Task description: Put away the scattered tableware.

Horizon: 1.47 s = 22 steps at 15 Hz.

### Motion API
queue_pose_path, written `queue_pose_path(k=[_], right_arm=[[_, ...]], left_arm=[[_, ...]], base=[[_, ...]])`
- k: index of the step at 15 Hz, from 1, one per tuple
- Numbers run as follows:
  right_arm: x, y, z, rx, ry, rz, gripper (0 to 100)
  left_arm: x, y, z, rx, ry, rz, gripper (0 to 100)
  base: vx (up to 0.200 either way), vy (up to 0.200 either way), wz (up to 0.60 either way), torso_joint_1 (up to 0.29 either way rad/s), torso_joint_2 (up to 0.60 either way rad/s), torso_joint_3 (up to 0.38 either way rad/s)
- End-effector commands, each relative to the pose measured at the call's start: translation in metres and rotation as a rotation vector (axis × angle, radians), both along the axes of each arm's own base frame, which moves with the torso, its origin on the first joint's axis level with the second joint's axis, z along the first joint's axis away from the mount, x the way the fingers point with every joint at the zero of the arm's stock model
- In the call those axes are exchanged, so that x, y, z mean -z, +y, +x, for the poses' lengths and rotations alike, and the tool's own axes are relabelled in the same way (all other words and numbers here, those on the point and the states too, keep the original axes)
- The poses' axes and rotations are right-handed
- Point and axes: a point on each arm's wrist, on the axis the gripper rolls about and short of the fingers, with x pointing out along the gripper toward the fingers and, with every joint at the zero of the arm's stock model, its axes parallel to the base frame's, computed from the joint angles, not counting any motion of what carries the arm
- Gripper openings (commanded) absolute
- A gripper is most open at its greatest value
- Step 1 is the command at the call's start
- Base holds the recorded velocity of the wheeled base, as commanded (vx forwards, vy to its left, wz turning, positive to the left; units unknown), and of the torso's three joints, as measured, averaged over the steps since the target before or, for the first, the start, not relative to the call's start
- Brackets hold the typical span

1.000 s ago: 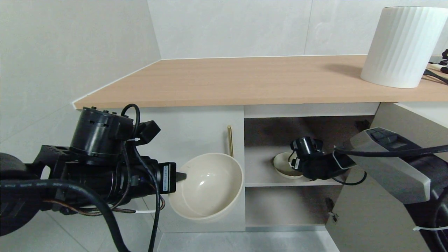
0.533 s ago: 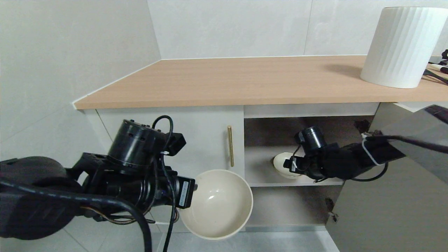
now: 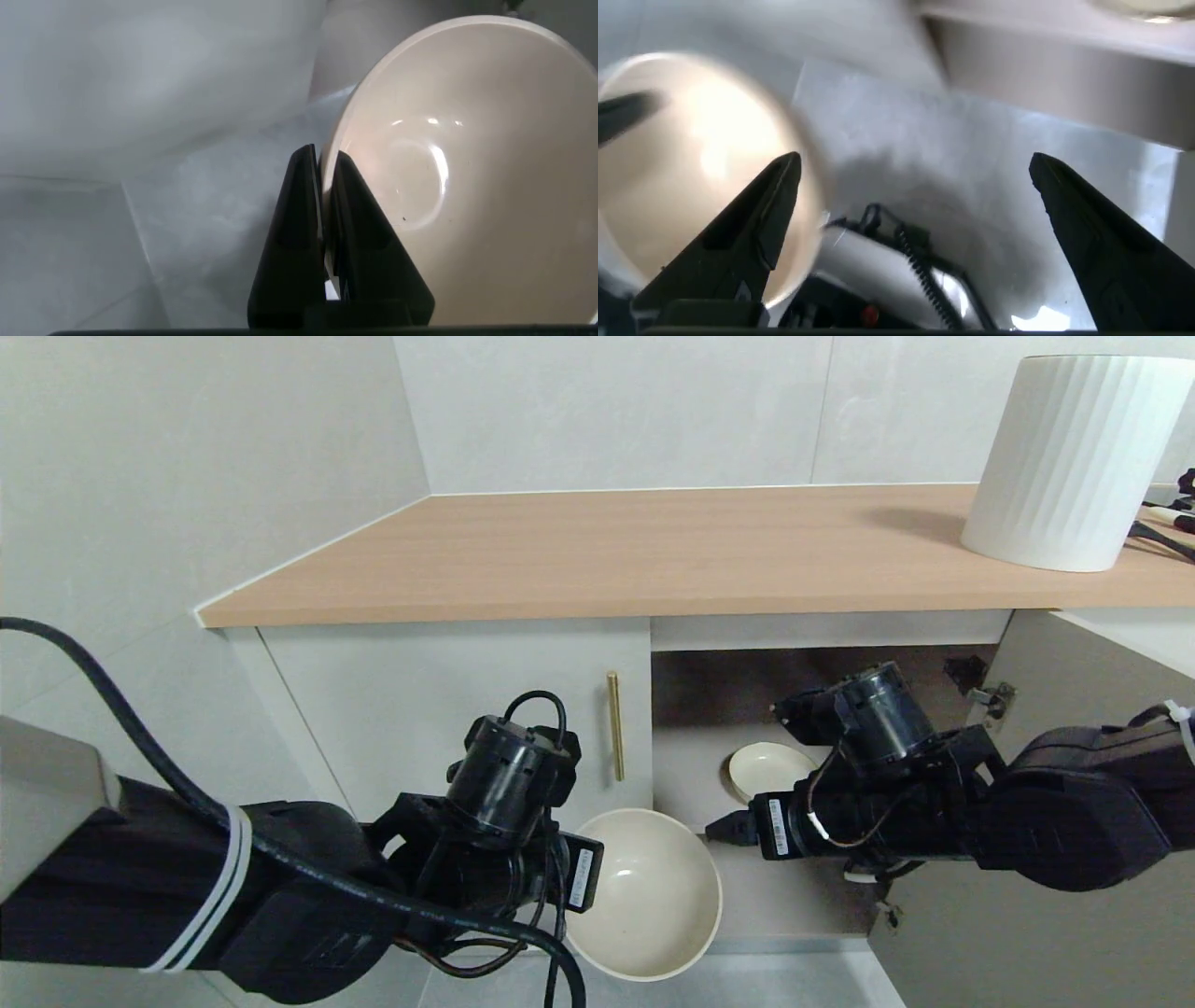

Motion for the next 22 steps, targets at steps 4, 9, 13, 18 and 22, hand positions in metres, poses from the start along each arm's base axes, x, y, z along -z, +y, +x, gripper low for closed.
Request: queue_pose_path(k=[4, 9, 13, 18, 22], right_arm=[[0.011, 0.014, -0.012, -0.054, 0.029, -0.020, 100], [0.022, 0.021, -0.007, -0.052, 0.049, -0.031, 0], [0.021, 0.021, -0.007, -0.052, 0.046, -0.030, 0], [0.021, 0.021, -0.007, -0.049, 0.045, -0.033, 0], [0.023, 0.019, -0.008, -0.034, 0.048, -0.042, 0]], left_arm=[[0.005, -0.011, -0.002, -0.013, -0.001, -0.035, 0], [0.003, -0.011, -0.002, -0.012, -0.005, -0.040, 0], [0.010, -0.014, -0.003, -0.004, 0.011, -0.024, 0], [0.011, -0.014, -0.003, -0.003, 0.015, -0.019, 0], [0.003, -0.013, -0.004, -0.011, -0.004, -0.046, 100]], base=[[0.000, 0.000, 0.00, 0.000, 0.00, 0.000], [0.000, 0.000, 0.00, 0.000, 0.00, 0.000], [0.000, 0.000, 0.00, 0.000, 0.00, 0.000], [0.000, 0.000, 0.00, 0.000, 0.00, 0.000], [0.000, 0.000, 0.00, 0.000, 0.00, 0.000]])
